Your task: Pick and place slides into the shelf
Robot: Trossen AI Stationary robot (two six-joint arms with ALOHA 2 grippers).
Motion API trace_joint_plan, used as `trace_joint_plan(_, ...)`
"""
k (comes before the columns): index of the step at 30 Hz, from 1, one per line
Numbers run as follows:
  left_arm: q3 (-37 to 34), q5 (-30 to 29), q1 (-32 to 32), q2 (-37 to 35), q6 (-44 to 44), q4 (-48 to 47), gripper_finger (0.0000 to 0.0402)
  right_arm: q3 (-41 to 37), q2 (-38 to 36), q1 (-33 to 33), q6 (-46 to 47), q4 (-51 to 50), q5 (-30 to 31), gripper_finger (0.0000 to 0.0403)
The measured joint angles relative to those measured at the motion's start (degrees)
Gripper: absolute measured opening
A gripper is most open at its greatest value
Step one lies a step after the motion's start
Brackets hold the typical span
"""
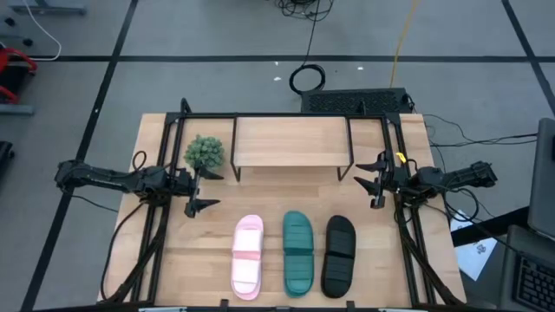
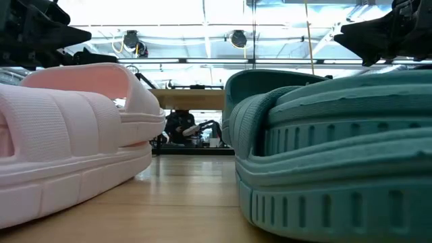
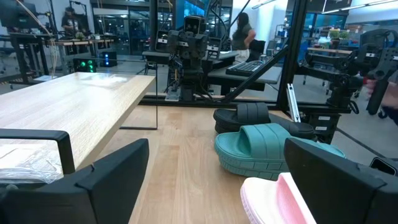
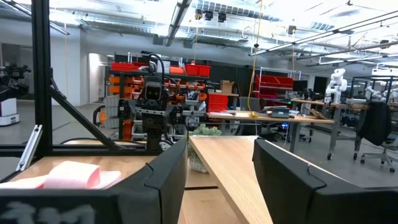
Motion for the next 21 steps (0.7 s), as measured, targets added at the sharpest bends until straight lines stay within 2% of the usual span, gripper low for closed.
trace_joint_plan(7, 0.0, -0.04, 0.01, 0.02, -1.31, 0.8, 0.0376, 0.0, 0.02, 0.02, 0.71, 1.96, 0.0, 0.0173)
trace_joint_plan(12, 0.0, -0.69, 0.01, 0.0, -2.89, 4.98, 0.0377, 0.0, 0.01, 0.0, 7.19, 6.9, 0.0, 0.0173)
trace_joint_plan(16, -0.02, -1.88, 0.0, 0.04, -3.05, 6.21, 0.0377, 0.0, 0.0, 0.0, 8.4, 9.86, 0.0, 0.0173)
trace_joint_plan(21, -0.02, -3.9, 0.02, 0.02, -7.81, 8.92, 0.0376, 0.0, 0.0, 0.0, 9.26, 9.93, -0.17, 0.0173)
